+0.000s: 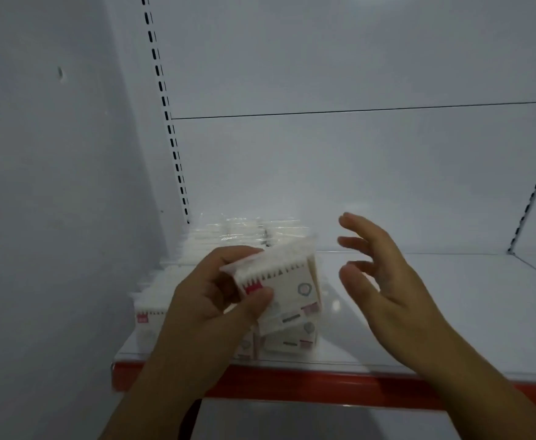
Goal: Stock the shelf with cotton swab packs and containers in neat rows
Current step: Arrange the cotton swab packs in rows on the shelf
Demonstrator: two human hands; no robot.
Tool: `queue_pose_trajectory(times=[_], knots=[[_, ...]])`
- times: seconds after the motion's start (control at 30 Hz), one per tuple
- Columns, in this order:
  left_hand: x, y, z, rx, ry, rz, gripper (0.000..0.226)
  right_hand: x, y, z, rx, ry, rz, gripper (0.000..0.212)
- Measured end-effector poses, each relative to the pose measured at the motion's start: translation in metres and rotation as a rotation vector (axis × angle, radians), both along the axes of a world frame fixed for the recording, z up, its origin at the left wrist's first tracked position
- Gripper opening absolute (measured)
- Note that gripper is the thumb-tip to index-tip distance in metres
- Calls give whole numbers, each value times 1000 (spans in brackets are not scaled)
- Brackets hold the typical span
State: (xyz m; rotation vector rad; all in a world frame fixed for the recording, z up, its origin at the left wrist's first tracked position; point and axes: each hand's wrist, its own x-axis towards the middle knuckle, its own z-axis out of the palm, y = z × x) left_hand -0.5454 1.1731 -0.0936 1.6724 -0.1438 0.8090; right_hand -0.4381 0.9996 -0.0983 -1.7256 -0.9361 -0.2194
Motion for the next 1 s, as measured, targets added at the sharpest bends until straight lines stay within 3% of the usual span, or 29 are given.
queue_pose_trajectory(times=[0.07, 0.17, 0.23, 0.3, 0.37, 0.43, 0.63, 0.87, 1.0], knots=[[6, -8, 2, 99, 64, -31, 39, -8, 1, 15, -46, -35, 147, 56], [4, 2, 6, 223, 105, 30, 69, -3, 4, 12, -40, -37, 126, 35], [-2, 19, 13, 510, 187, 150, 87, 5, 6, -5, -4, 93, 100, 34], [-3, 32, 12, 909, 433, 186, 101, 9, 11, -26, -35, 95, 60, 34], [4, 39, 3, 1285, 693, 193, 109, 12, 18, -44, -127, -169, -52, 37], [12, 42, -6, 1465, 744, 254, 99, 16, 24, -53, -154, -385, -111, 38], [17, 50, -13, 1524, 751, 338, 93, 22, 36, -58, -216, -592, -119, 40], [14, 50, -13, 1540, 721, 347, 93, 19, 32, -54, -424, -539, -95, 43], [9, 55, -10, 1504, 699, 330, 97, 14, 21, -50, -365, -515, -97, 50]])
